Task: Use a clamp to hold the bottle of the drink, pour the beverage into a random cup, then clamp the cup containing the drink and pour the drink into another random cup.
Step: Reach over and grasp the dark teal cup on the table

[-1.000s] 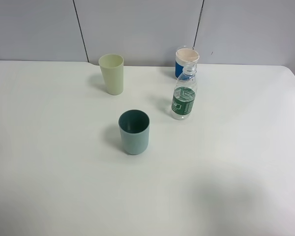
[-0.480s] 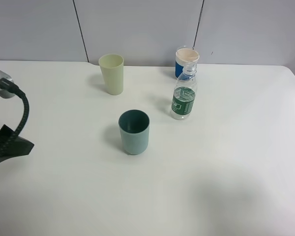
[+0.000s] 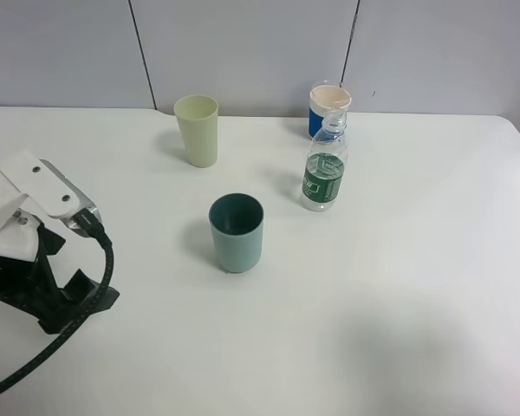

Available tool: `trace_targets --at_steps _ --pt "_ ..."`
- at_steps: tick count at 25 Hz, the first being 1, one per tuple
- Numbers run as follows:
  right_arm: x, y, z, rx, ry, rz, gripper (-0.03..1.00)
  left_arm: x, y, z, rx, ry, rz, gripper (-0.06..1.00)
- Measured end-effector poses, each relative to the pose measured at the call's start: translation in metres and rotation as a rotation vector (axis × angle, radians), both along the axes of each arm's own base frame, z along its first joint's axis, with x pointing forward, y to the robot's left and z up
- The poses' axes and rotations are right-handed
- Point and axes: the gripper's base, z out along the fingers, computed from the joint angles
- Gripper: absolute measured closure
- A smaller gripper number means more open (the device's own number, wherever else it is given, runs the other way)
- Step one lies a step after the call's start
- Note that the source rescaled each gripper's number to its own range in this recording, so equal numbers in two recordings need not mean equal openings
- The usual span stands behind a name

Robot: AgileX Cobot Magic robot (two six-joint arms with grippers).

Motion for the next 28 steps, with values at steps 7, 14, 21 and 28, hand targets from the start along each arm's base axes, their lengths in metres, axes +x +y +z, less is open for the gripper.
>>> trace_targets --at_steps 7,14,21,28 --pt "0.000 0.000 0.000 0.000 0.000 0.000 0.27 -0.011 -0.012 -0.037 -0.100 -0.099 0.006 -0.04" --pt "0.000 0.000 0.000 0.000 0.000 0.000 0.27 -0.007 -0.014 -0.052 -0.149 -0.200 0.025 -0.05" --pt "0.000 0.000 0.000 0.000 0.000 0.000 0.27 0.003 -0.024 -0.072 -0.133 -0.242 -0.043 -0.05" --pt "0.000 0.000 0.000 0.000 0.000 0.000 0.27 0.010 -0.034 -0.094 -0.151 -0.285 -0.117 -0.05"
